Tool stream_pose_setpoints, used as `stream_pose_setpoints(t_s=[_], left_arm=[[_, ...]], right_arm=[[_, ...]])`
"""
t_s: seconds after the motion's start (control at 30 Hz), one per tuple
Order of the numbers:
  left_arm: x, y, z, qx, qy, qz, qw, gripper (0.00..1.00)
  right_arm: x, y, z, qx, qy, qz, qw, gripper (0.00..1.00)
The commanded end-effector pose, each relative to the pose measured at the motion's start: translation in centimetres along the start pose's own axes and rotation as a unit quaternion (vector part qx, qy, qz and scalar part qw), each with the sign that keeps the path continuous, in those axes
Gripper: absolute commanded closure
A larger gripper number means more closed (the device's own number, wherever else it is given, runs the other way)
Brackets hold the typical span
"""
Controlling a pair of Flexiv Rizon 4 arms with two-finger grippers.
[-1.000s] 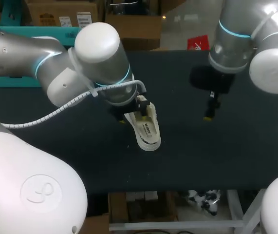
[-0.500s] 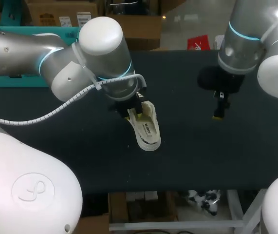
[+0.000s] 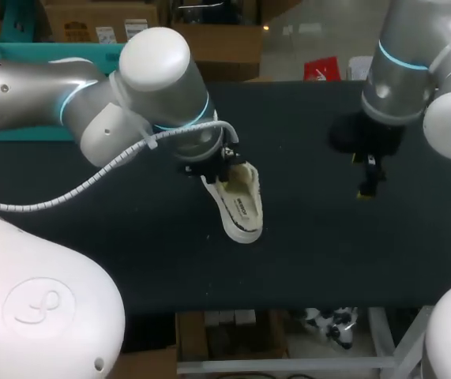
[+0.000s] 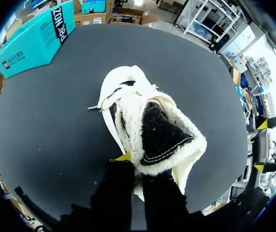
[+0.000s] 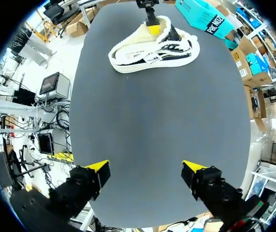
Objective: Open the shoe tongue, take the insole out of the shoe, put the insole back into the shoe, and pack the shoe into the shoebox
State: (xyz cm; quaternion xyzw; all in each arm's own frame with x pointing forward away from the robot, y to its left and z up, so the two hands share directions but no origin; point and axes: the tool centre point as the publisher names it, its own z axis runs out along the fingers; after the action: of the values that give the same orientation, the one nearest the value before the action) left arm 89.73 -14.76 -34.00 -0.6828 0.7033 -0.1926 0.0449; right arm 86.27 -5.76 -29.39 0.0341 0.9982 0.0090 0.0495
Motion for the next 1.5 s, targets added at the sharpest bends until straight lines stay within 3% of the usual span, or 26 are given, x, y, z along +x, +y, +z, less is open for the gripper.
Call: stream_pose_setpoints(t_s=[0.03, 0.23, 0.37, 0.6, 0.8, 1.0, 1.17, 1.33, 1.5], left_arm=[[-0.9, -0.1, -1.9, 0.003, 0.027, 0.045, 0.999, 1.0], [-1.5, -0.8, -2.9, 0.009, 0.055, 0.123, 0.991, 1.0], [-2.0, -2.0, -3.5, 0.013, 0.065, 0.16, 0.985, 1.0], [-2.8, -4.7, -6.2, 0.039, 0.083, 0.269, 0.959, 1.0], [-5.4, -9.5, -8.3, 0.058, 0.073, 0.37, 0.924, 1.0], [-9.7, -15.1, -11.5, 0.086, 0.062, 0.442, 0.891, 1.0], [-12.7, -20.0, -14.6, 0.117, 0.029, 0.473, 0.873, 1.0], [-15.8, -23.5, -16.4, 0.134, -0.004, 0.503, 0.854, 1.0], [-19.4, -26.6, -17.5, 0.157, -0.014, 0.506, 0.848, 1.0]], right_arm=[[-0.9, 0.7, -1.4, 0.015, 0.025, -0.022, 0.999, 0.0], [-0.2, -0.1, -1.8, 0.009, -0.003, -0.075, 0.997, 0.0], [-0.4, -0.4, -2.0, 0.003, 0.016, -0.066, 0.998, 0.0], [-0.4, -0.4, -2.0, 0.003, 0.016, -0.066, 0.998, 0.0], [-0.4, -0.4, -2.0, 0.003, 0.016, -0.066, 0.998, 0.0], [-0.4, -0.4, -2.0, 0.003, 0.016, -0.066, 0.998, 0.0], [-0.4, -0.4, -2.0, 0.003, 0.016, -0.066, 0.998, 0.0], [-0.4, -0.4, -2.0, 0.003, 0.016, -0.066, 0.998, 0.0], [-0.4, -0.4, -2.0, 0.003, 0.016, -0.066, 0.998, 0.0]])
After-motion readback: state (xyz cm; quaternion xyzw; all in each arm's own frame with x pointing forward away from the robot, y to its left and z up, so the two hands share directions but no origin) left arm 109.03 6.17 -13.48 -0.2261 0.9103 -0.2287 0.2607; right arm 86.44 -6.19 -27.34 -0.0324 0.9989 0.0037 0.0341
